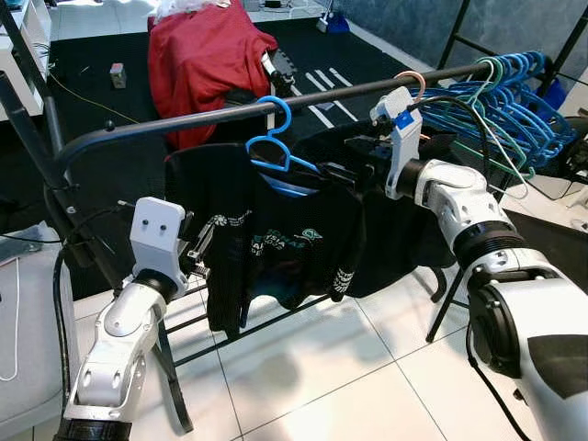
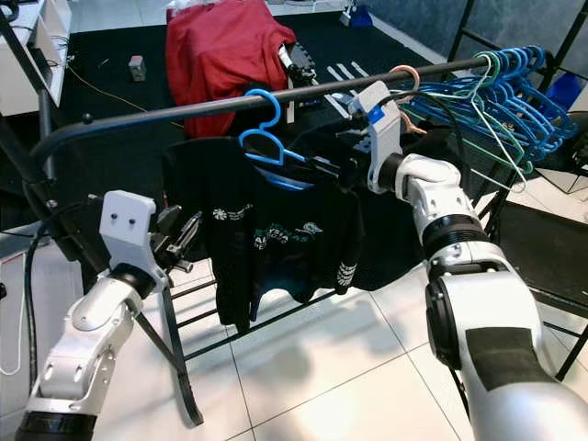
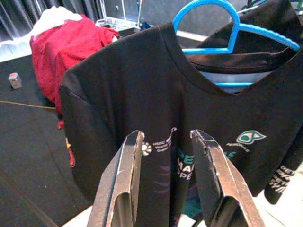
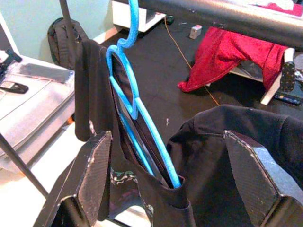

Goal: Hang hanger

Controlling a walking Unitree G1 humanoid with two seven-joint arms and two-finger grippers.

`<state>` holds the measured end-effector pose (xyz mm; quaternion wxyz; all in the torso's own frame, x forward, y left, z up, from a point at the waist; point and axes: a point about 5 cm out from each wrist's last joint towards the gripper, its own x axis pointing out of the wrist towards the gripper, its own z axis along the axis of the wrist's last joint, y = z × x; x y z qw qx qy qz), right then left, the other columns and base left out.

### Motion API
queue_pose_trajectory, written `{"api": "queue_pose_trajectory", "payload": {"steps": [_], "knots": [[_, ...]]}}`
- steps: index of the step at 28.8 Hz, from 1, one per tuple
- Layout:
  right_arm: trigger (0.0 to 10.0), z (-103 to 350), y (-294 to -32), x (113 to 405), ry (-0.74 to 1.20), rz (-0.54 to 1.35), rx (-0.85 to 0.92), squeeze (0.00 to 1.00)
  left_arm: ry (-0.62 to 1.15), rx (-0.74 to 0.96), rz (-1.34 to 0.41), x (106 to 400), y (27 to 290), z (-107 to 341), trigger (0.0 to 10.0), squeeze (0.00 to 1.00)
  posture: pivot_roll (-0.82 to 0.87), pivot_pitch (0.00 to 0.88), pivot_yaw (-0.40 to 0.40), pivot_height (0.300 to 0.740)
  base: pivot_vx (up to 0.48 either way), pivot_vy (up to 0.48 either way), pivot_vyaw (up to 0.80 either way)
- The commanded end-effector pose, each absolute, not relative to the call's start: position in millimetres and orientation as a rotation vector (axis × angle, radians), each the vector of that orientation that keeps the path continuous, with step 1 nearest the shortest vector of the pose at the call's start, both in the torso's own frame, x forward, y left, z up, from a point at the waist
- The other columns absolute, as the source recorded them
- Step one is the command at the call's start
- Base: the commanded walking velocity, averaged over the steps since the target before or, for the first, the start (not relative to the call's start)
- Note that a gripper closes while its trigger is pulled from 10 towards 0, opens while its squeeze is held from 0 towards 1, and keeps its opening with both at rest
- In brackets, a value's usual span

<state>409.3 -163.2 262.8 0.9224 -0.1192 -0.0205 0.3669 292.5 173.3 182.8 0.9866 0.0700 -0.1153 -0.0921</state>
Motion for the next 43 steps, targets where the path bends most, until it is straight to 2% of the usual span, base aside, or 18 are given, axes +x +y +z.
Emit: {"api": "queue_pose_trajectory", "payload": {"steps": [1,4,9,15,34,43], "knots": [[10.0,265.4,-162.9,409.9,-0.045,0.754,-0.241,0.0,-0.222,0.163,-0.179,290.0,176.0,182.2,10.0,0.0,-0.01,0.143,-0.058,0.74,0.0,0.0,0.0],[10.0,264.7,-161.7,409.8,-0.037,0.763,-0.234,0.0,-0.226,0.18,-0.181,289.4,176.0,182.7,10.0,0.0,-0.01,0.146,-0.06,0.74,0.0,0.0,0.0],[10.0,250.7,-151.9,406.9,0.03,0.857,-0.109,0.0,-0.236,0.202,-0.189,289.6,174.4,185.4,10.0,0.0,-0.01,0.148,-0.057,0.74,0.0,0.0,0.0],[10.0,250.1,-150.2,406.4,0.031,0.873,-0.08,0.0,-0.231,0.212,-0.18,290.3,176.5,185.6,10.0,0.0,-0.01,0.147,-0.052,0.74,0.0,0.0,0.0],[10.0,240.8,-137.0,401.4,0.056,0.973,-0.092,0.0,-0.237,0.231,-0.167,290.0,179.7,188.5,10.0,0.0,0.0,0.13,-0.049,0.74,0.0,0.0,0.0],[10.0,278.0,-135.4,405.2,-0.089,0.939,-0.146,0.0,-0.238,0.236,-0.168,288.6,180.3,191.9,10.0,0.0,0.0,0.165,-0.05,0.74,0.0,0.0,0.0]]}}
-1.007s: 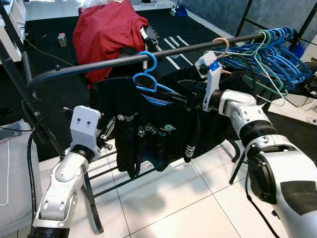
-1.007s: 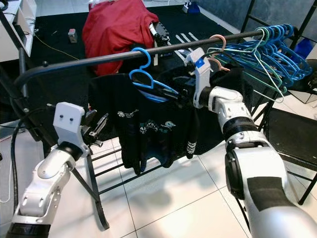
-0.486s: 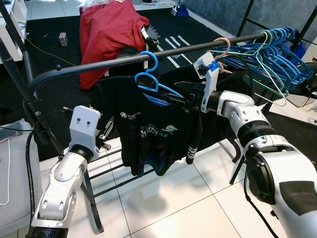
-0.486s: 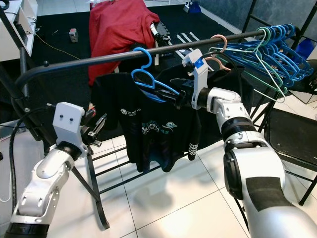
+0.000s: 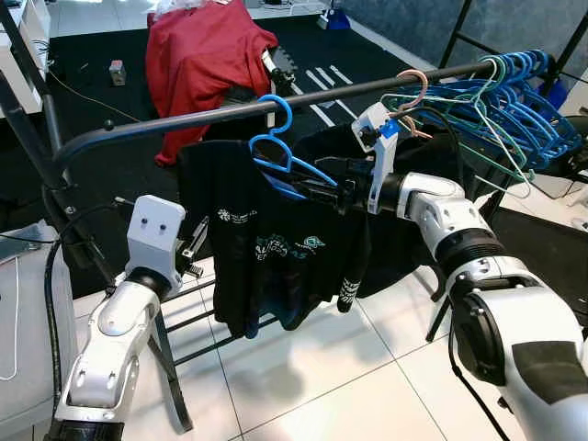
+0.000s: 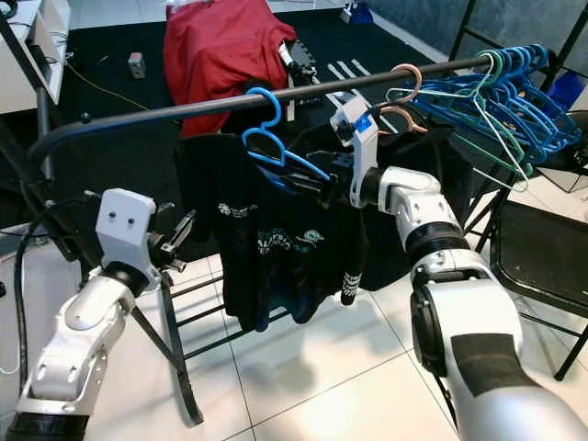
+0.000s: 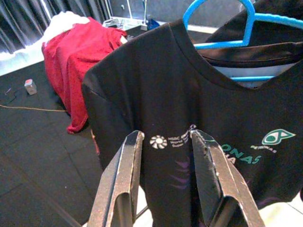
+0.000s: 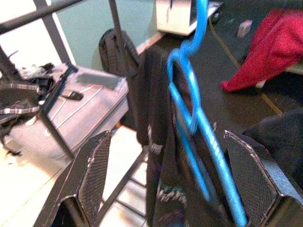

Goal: Hang hanger

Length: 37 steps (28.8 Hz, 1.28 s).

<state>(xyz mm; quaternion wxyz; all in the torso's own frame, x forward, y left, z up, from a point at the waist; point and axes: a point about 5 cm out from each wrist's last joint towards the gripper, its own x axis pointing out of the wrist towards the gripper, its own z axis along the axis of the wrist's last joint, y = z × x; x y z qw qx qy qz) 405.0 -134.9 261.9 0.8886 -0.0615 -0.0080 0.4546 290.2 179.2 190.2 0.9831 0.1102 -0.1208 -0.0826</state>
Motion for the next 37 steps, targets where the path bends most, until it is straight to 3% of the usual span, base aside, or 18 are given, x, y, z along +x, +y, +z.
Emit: {"api": "queue_pose_trajectory", "payload": {"steps": [1,4,16,17,19,20,37], "knots": [[10.0,278.0,-135.4,405.2,-0.089,0.939,-0.146,0.0,-0.238,0.236,-0.168,288.6,180.3,191.9,10.0,0.0,0.0,0.165,-0.05,0.74,0.0,0.0,0.0],[10.0,278.7,-136.1,405.3,-0.097,0.922,-0.239,0.0,-0.236,0.237,-0.164,285.4,181.3,193.0,10.0,0.0,0.01,0.177,-0.051,0.74,0.0,0.0,0.0],[10.0,267.1,-149.1,407.7,-0.112,0.821,-0.241,0.0,-0.229,0.242,-0.157,278.9,183.8,194.7,10.0,0.0,0.01,0.225,-0.055,0.74,0.0,0.0,0.0],[10.0,269.0,-150.6,406.7,-0.137,0.835,-0.225,0.66,-0.234,0.236,-0.15,277.0,183.6,195.0,10.0,0.0,0.01,0.255,-0.065,0.74,0.0,0.0,0.0],[10.0,270.3,-151.8,405.8,-0.157,0.845,-0.215,0.66,-0.236,0.233,-0.144,275.0,183.5,195.4,10.0,0.0,0.01,0.258,-0.067,0.74,0.0,0.0,0.0],[10.0,272.4,-153.3,404.5,-0.182,0.867,-0.203,1.0,-0.238,0.23,-0.134,273.2,183.6,195.5,10.0,0.0,0.01,0.27,-0.075,0.74,0.0,0.0,0.0],[10.0,283.2,-154.1,400.3,-0.205,0.964,-0.349,1.0,-0.214,0.244,-0.066,259.9,191.1,193.4,10.0,0.0,-0.01,0.307,-0.118,0.74,0.0,0.0,0.0]]}}
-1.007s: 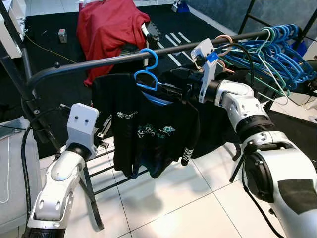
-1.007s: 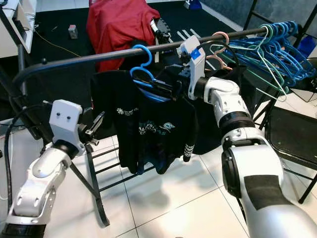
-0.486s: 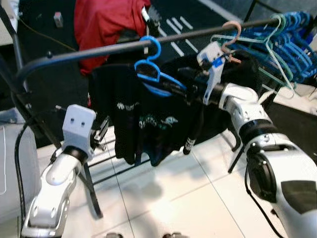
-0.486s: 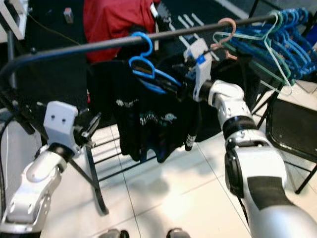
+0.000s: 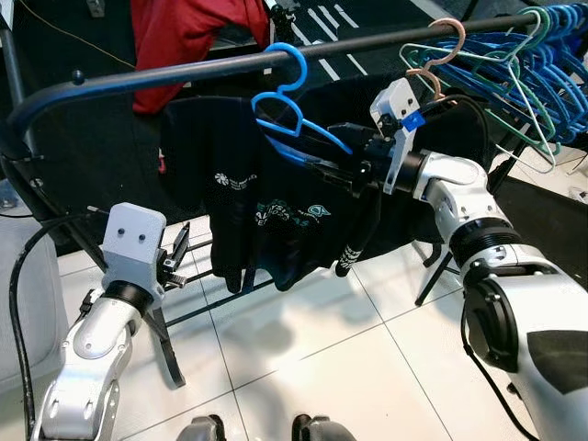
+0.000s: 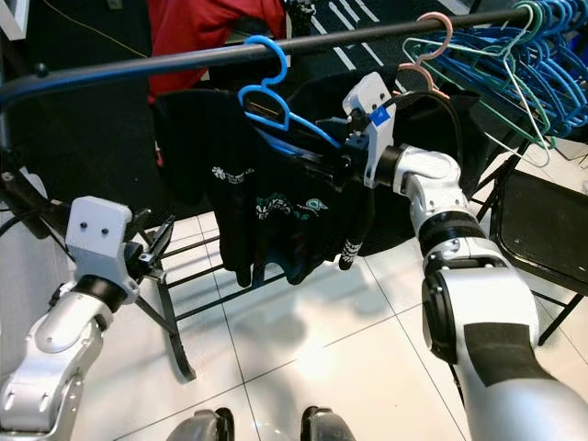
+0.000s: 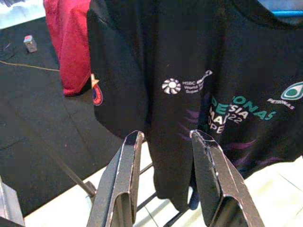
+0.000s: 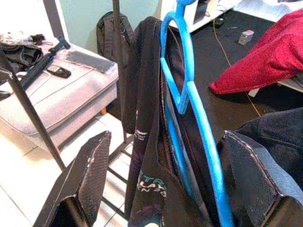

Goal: Hang hanger

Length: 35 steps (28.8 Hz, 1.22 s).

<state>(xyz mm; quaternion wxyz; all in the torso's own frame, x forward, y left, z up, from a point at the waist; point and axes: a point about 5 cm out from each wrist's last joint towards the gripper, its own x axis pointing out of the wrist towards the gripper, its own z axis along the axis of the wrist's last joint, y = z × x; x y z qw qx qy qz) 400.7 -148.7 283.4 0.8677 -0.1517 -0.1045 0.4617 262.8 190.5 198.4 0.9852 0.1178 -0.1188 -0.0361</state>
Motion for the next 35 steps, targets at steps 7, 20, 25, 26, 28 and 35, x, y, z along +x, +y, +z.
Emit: {"api": "queue_pose_trajectory", "payload": {"steps": [7,20,25,26,28,35], "knots": [[10.0,295.3,-133.5,401.8,-0.236,0.986,-0.449,1.0,-0.214,0.237,-0.025,256.0,193.4,195.2,10.0,0.0,0.0,0.31,-0.137,0.74,0.0,0.0,0.0],[10.0,304.4,-115.8,404.5,-0.259,0.955,-0.502,0.0,-0.204,0.238,-0.01,254.1,194.5,195.9,10.0,0.0,0.0,0.306,-0.144,0.74,0.0,0.0,0.0],[10.0,310.6,-115.7,405.1,-0.285,0.927,-0.503,0.0,-0.205,0.237,-0.011,255.0,193.7,196.6,10.0,0.0,0.0,0.303,-0.143,0.74,0.0,0.0,0.0],[10.0,310.6,-115.7,405.1,-0.285,0.927,-0.503,0.0,-0.205,0.237,-0.011,255.0,193.7,196.6,10.0,0.0,0.0,0.303,-0.143,0.74,0.0,0.0,0.0],[10.0,312.3,-116.0,405.4,-0.29,0.917,-0.501,0.0,-0.203,0.243,-0.017,254.8,192.7,196.2,10.0,0.0,0.0,0.302,-0.142,0.74,0.0,0.0,0.0],[10.0,321.8,-118.6,405.6,-0.334,0.894,-0.434,0.0,-0.203,0.258,-0.022,255.8,193.0,196.2,10.0,0.0,0.01,0.295,-0.136,0.74,0.0,0.0,0.0]]}}
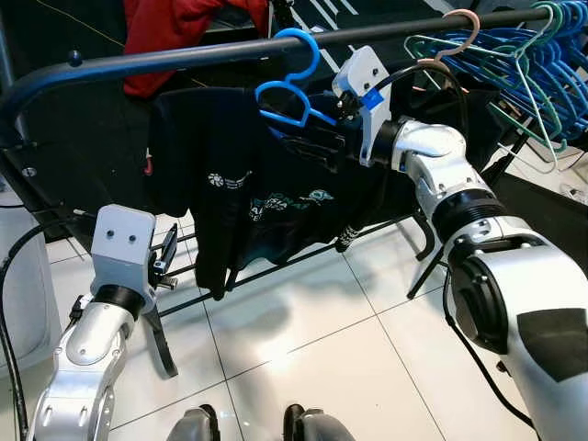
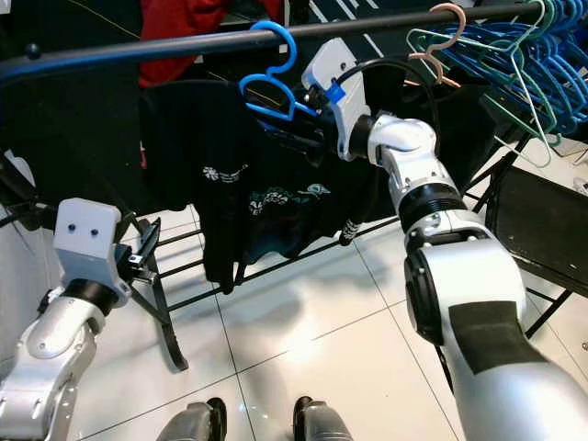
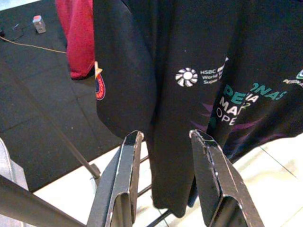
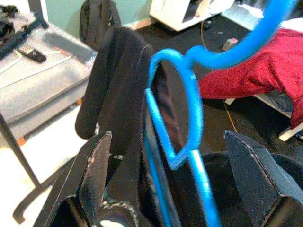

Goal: Hang hanger

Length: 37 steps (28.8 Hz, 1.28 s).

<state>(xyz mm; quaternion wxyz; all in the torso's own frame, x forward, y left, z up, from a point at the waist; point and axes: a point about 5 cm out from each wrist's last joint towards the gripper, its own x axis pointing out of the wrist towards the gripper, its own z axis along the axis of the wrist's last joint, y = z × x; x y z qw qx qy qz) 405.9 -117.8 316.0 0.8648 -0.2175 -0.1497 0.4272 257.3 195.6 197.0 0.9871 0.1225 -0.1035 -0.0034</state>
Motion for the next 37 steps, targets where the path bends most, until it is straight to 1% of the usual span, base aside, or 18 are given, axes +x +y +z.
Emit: {"api": "queue_pose_trajectory", "payload": {"steps": [1,7,8,10,11,12,13,15,19,20,27,28,32,33,34,35,36,37], "knots": [[10.0,321.8,-118.6,405.6,-0.334,0.894,-0.434,0.0,-0.203,0.258,-0.022,255.8,193.0,196.2,10.0,0.0,0.01,0.295,-0.136,0.74,0.0,0.0,0.0],[10.0,321.3,-118.8,404.5,-0.339,0.917,-0.427,0.0,-0.203,0.265,-0.027,257.5,192.6,196.7,10.0,0.0,0.01,0.289,-0.133,0.74,0.0,0.0,0.0],[4.9,322.9,-119.5,404.0,-0.348,0.924,-0.407,0.0,-0.204,0.267,-0.026,258.0,192.5,196.9,10.0,0.0,0.01,0.284,-0.134,0.74,0.0,0.0,0.0],[4.9,322.9,-119.5,404.0,-0.348,0.924,-0.407,0.0,-0.204,0.267,-0.026,258.0,192.5,196.9,10.0,0.0,0.01,0.284,-0.134,0.74,0.0,0.0,0.0],[3.0,324.6,-120.2,403.7,-0.356,0.929,-0.389,0.0,-0.204,0.268,-0.025,258.4,192.6,197.0,10.0,0.0,0.01,0.282,-0.134,0.74,0.0,0.0,0.0],[3.0,324.6,-120.2,403.7,-0.356,0.929,-0.389,0.0,-0.204,0.268,-0.025,258.4,192.6,197.0,10.0,0.0,0.01,0.282,-0.134,0.74,0.0,0.0,0.0],[2.2,325.0,-120.4,403.2,-0.359,0.939,-0.382,0.0,-0.203,0.269,-0.022,258.7,193.0,196.9,10.0,0.0,0.01,0.276,-0.13,0.74,0.0,0.0,0.0],[2.6,324.5,-120.4,403.0,-0.358,0.946,-0.379,0.0,-0.202,0.271,-0.02,259.0,193.3,196.7,10.0,0.0,0.01,0.272,-0.13,0.74,0.0,0.0,0.0],[2.4,323.6,-120.3,402.9,-0.355,0.95,-0.381,0.0,-0.202,0.272,-0.019,259.3,193.8,196.8,10.0,0.0,0.01,0.271,-0.13,0.74,0.0,0.0,0.0],[1.6,323.0,-120.2,402.9,-0.354,0.952,-0.382,0.0,-0.203,0.275,-0.018,259.7,194.2,197.2,10.0,0.0,0.01,0.268,-0.128,0.74,0.0,0.0,0.0],[2.1,323.2,-119.4,403.2,-0.357,0.943,-0.378,0.0,-0.207,0.28,-0.016,261.8,195.7,198.7,10.0,0.0,0.01,0.258,-0.124,0.74,0.0,0.0,0.0],[1.6,323.8,-119.5,403.3,-0.359,0.939,-0.383,0.0,-0.208,0.281,-0.015,262.9,195.9,199.0,10.0,0.0,0.01,0.255,-0.122,0.74,0.0,0.0,0.0],[1.5,324.7,-119.7,403.4,-0.362,0.933,-0.385,0.0,-0.208,0.281,-0.015,264.2,195.9,199.0,10.0,0.0,0.01,0.25,-0.119,0.74,0.0,0.0,0.0],[2.2,326.6,-120.2,403.4,-0.371,0.924,-0.387,0.0,-0.21,0.281,-0.016,265.9,195.7,199.3,10.0,0.0,0.01,0.245,-0.116,0.74,0.0,0.0,0.0],[2.2,326.6,-120.2,403.4,-0.371,0.924,-0.387,0.0,-0.21,0.281,-0.016,265.9,195.7,199.3,10.0,0.0,0.01,0.245,-0.116,0.74,0.0,0.0,0.0],[1.5,330.4,-121.2,403.4,-0.387,0.913,-0.378,0.0,-0.214,0.281,-0.017,267.8,195.4,200.2,10.0,0.0,0.01,0.238,-0.114,0.74,0.0,0.0,0.0],[1.5,330.4,-121.2,403.4,-0.387,0.913,-0.378,0.0,-0.214,0.281,-0.017,267.8,195.4,200.2,10.0,0.0,0.01,0.238,-0.114,0.74,0.0,0.0,0.0],[0.0,335.2,-121.7,402.8,-0.407,0.911,-0.367,0.0,-0.219,0.281,-0.019,270.7,195.2,200.9,10.0,0.0,0.0,0.222,-0.11,0.74,0.0,0.0,0.0]]}}
